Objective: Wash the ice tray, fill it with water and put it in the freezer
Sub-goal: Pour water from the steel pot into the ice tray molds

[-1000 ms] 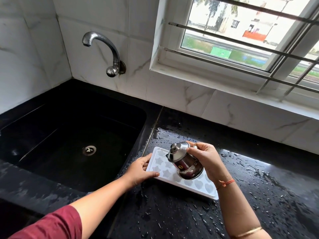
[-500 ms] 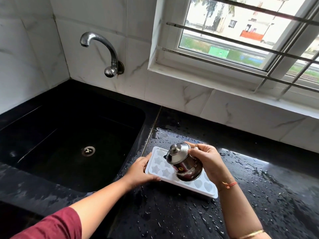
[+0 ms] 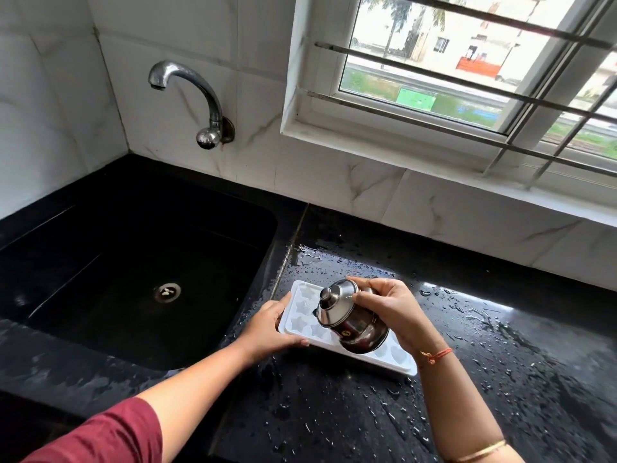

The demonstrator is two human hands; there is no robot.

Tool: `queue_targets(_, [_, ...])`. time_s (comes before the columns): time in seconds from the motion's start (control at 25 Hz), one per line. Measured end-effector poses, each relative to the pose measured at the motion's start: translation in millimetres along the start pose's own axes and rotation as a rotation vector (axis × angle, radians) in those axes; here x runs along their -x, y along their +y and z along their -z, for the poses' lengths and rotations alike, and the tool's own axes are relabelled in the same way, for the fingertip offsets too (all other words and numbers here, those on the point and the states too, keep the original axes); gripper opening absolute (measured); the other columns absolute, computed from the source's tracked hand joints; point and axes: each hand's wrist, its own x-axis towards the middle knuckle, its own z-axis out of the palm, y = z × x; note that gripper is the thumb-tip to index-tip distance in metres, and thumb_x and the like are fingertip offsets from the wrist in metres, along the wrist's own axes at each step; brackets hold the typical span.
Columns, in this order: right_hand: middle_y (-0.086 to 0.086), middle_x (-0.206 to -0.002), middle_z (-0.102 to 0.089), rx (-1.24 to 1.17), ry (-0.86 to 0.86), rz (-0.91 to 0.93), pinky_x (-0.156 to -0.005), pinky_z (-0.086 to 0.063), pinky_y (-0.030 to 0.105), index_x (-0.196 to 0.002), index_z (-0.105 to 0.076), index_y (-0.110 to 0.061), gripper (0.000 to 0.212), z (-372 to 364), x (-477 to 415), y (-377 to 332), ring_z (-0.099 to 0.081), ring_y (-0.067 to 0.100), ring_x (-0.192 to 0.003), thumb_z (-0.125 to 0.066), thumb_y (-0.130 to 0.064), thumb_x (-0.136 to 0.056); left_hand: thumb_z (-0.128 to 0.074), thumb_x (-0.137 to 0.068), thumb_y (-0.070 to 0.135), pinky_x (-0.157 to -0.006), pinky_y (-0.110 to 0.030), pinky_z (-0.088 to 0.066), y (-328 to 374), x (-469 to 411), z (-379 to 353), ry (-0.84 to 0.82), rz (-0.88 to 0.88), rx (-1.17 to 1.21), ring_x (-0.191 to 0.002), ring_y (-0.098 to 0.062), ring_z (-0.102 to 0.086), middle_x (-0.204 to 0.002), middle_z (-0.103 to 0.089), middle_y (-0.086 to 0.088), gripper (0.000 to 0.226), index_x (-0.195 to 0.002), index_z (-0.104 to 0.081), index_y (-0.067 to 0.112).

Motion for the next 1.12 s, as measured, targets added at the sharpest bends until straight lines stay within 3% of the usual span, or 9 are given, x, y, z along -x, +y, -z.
queue_targets(0.4, [-0.003,-0.073,-0.072,-0.052,0.025,0.027,-0.059,-0.055,0.019,-0.080,-0.073,-0.013,0.026,2,11,0,-0.064,0.009,-0.064,-0.057,0.008,-0.081,-0.077,-0.034,0.053,-0.107,-0.030,-0.036,4,2,0,0.002,0.008,-0.023,-0.114,-0.016,-0.050,-0.115,-0.044,0.001,0.120,-0.143,-0.031,0.027])
queue_targets(0.56, [0.004,-0.086,-0.072,-0.073,0.056,0.009,-0.062,-0.055,0.023,-0.084,-0.070,0.003,0.012,1,11,4,-0.064,0.014,-0.069,-0.065,0.001,-0.074,-0.079,-0.039,0.049,-0.104,-0.028,-0.037,6,4,0,0.002,-0.010,-0.025,-0.112,-0.015,-0.050,-0.117,-0.045,-0.001,0.117,-0.143,-0.029,0.028])
queue_targets(0.72, [0.008,-0.086,-0.072,-0.150,0.093,-0.007,-0.059,-0.054,0.024,-0.078,-0.072,-0.005,0.022,0,13,6,-0.065,0.015,-0.066,-0.066,-0.015,-0.060,-0.086,-0.056,0.033,-0.100,-0.024,-0.036,6,4,-1,0.007,-0.022,-0.035,-0.111,-0.015,-0.049,-0.117,-0.044,-0.002,0.106,-0.143,-0.027,0.027])
queue_targets(1.0, [0.006,-0.095,-0.073,-0.153,0.163,-0.006,-0.057,-0.054,0.022,-0.083,-0.072,-0.004,0.020,11,21,9,-0.065,0.014,-0.068,-0.068,-0.010,-0.064,-0.084,-0.062,0.029,-0.094,-0.019,-0.033,7,6,-2,0.025,-0.042,-0.072,-0.105,-0.012,-0.046,-0.112,-0.043,-0.001,0.099,-0.143,-0.027,0.029])
queue_targets(1.12, [0.003,-0.095,-0.072,-0.077,0.172,-0.002,-0.056,-0.053,0.022,-0.071,-0.070,-0.011,0.009,12,25,9,-0.065,0.011,-0.066,-0.069,-0.002,-0.071,-0.084,-0.063,0.030,-0.093,-0.019,-0.033,7,6,-2,0.026,-0.047,-0.088,-0.104,-0.011,-0.045,-0.110,-0.043,-0.001,0.099,-0.144,-0.026,0.029])
